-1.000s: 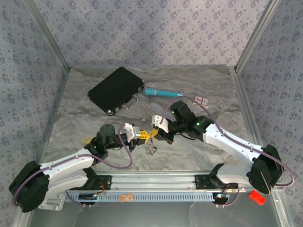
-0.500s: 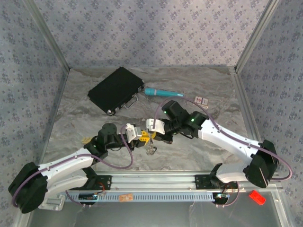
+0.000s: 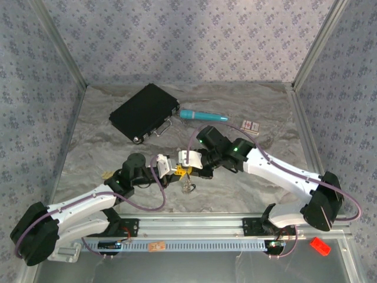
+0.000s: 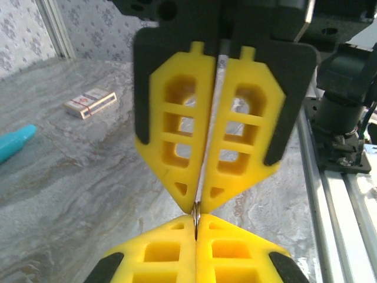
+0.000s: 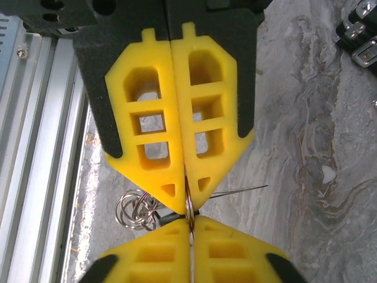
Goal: Put the keys on the keyring
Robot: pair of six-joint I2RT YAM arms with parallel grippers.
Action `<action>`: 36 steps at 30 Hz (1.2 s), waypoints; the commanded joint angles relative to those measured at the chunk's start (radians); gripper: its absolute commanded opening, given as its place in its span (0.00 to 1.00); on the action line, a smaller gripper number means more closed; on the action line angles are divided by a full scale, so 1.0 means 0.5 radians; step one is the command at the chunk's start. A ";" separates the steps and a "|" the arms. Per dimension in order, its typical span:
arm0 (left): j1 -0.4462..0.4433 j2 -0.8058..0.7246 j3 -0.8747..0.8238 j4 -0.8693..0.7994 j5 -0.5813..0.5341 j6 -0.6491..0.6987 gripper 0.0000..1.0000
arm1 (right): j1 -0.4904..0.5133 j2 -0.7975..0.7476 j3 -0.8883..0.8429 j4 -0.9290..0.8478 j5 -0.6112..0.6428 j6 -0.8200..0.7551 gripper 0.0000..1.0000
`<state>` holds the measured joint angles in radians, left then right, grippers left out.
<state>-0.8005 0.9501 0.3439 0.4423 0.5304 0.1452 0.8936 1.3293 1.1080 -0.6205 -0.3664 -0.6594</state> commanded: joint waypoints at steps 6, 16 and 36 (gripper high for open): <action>-0.007 -0.059 -0.021 0.177 -0.016 -0.007 0.00 | -0.179 -0.342 -0.431 0.607 -0.240 0.417 0.30; -0.007 -0.067 -0.062 0.299 -0.028 -0.053 0.00 | -0.227 -0.506 -0.711 0.783 -0.285 0.638 0.32; -0.007 -0.057 -0.056 0.317 0.035 -0.064 0.00 | -0.212 -0.276 -0.587 0.862 -0.454 0.622 0.15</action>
<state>-0.8005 0.9367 0.3168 0.5365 0.5121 0.1192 0.7841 1.1809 0.7795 -0.2020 -0.5640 -0.3538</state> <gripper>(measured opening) 0.043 0.156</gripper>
